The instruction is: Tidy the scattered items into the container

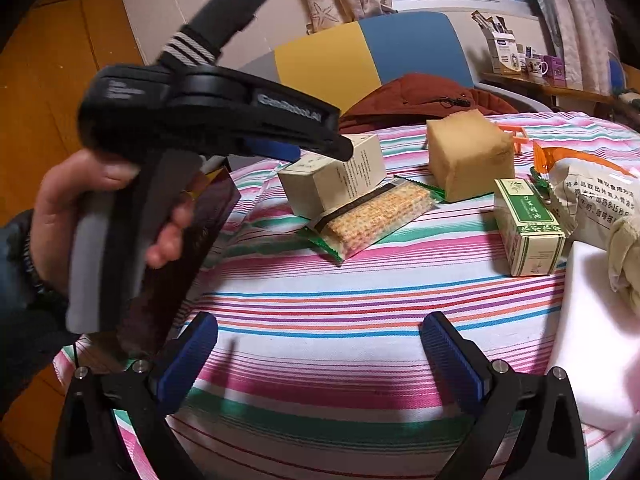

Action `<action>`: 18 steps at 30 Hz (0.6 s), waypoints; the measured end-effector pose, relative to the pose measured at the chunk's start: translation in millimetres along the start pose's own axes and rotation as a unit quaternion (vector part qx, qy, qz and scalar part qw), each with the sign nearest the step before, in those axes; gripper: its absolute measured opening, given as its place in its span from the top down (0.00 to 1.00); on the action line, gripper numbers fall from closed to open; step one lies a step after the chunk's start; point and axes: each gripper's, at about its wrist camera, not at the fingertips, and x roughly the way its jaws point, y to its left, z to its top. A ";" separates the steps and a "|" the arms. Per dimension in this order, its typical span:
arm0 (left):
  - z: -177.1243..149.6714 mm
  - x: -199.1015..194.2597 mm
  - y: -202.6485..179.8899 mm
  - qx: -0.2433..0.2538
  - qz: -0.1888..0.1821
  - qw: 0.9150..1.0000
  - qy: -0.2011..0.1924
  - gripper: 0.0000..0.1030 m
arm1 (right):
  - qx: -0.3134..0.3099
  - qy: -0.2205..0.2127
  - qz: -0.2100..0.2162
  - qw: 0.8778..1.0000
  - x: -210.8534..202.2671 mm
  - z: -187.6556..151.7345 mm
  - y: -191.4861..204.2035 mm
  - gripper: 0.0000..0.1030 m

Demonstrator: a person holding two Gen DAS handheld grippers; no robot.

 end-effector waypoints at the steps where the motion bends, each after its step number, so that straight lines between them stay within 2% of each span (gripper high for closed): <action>1: 1.4 1.4 -0.5 0.003 0.002 1.000 0.000 0.45 | 0.000 0.000 0.004 1.000 0.0 -0.1 -0.1 0.00; 5: 4.8 2.8 -1.1 0.009 0.002 1.000 -0.001 0.45 | 0.002 0.000 0.015 1.000 0.5 0.2 -1.4 0.00; 8: 5.8 -3.6 1.3 0.016 0.012 1.000 -0.019 0.45 | 0.004 0.000 0.020 1.000 0.8 0.2 -1.9 0.00; 11: 6.9 -2.7 5.8 0.026 0.003 1.000 -0.009 0.45 | 0.005 0.000 0.023 1.000 1.6 0.1 -2.1 0.00; 13: 5.9 2.4 7.5 0.028 -0.015 0.999 0.005 0.45 | 0.005 0.000 0.023 1.000 2.1 0.2 -1.8 0.00; 18: 6.5 12.2 3.3 0.031 -0.018 0.999 0.014 0.45 | 0.006 0.000 0.024 1.000 2.5 0.2 -2.1 0.00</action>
